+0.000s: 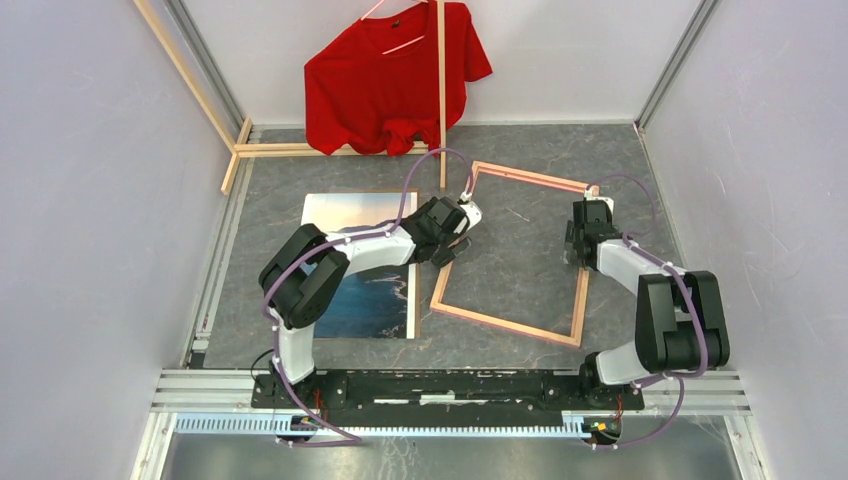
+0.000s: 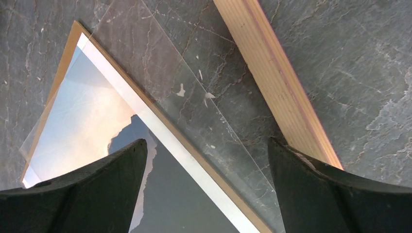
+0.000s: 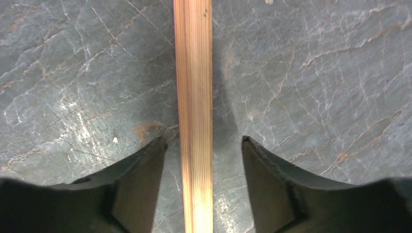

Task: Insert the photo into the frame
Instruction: Turn over the photo frame at the center of the board.

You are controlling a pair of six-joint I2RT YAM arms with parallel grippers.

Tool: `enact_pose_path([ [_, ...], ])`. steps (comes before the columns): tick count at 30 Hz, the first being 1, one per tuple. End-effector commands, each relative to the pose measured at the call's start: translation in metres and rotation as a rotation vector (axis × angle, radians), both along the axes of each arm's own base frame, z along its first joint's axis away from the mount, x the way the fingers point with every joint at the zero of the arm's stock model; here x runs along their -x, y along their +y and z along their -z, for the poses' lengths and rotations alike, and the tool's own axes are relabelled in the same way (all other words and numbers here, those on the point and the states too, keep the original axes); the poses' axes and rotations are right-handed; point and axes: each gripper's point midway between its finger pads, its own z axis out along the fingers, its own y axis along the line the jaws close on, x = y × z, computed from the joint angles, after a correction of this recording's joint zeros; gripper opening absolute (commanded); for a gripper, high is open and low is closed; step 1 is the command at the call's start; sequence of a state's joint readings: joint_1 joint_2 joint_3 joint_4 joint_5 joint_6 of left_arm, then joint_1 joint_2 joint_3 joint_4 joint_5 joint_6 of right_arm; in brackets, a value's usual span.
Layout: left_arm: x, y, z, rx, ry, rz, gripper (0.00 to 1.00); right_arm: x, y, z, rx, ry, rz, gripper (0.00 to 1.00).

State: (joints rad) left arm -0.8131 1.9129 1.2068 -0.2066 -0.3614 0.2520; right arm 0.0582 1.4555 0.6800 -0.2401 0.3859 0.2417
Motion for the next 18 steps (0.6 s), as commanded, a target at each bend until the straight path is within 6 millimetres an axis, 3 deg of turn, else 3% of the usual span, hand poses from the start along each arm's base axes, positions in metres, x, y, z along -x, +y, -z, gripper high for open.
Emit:
enact_pose_path([
  [1, 0.003, -0.014, 0.006, -0.004, 0.004, 0.042, 1.00, -0.023, 0.010, -0.004, -0.037, -0.019, -0.061, 0.71],
  [6, 0.014, -0.020, -0.004, 0.037, 0.030, 0.076, 1.00, -0.039, 0.018, -0.022, -0.089, -0.095, -0.046, 0.81],
  [10, 0.037, -0.027, -0.020, 0.118, 0.120, 0.132, 1.00, -0.062, 0.043, -0.048, -0.212, -0.186, -0.075, 0.83],
  [13, 0.050, -0.024, -0.045, 0.196, 0.188, 0.171, 1.00, -0.078, 0.078, -0.064, -0.271, -0.224, -0.140, 0.86],
  [15, 0.044, -0.010, -0.067, 0.249, 0.202, 0.155, 1.00, -0.088, 0.111, -0.072, -0.289, -0.240, -0.202, 0.86],
  [18, 0.017, 0.035, -0.103, 0.301, 0.166, 0.050, 1.00, -0.102, 0.167, -0.076, -0.332, -0.239, -0.284, 0.85],
])
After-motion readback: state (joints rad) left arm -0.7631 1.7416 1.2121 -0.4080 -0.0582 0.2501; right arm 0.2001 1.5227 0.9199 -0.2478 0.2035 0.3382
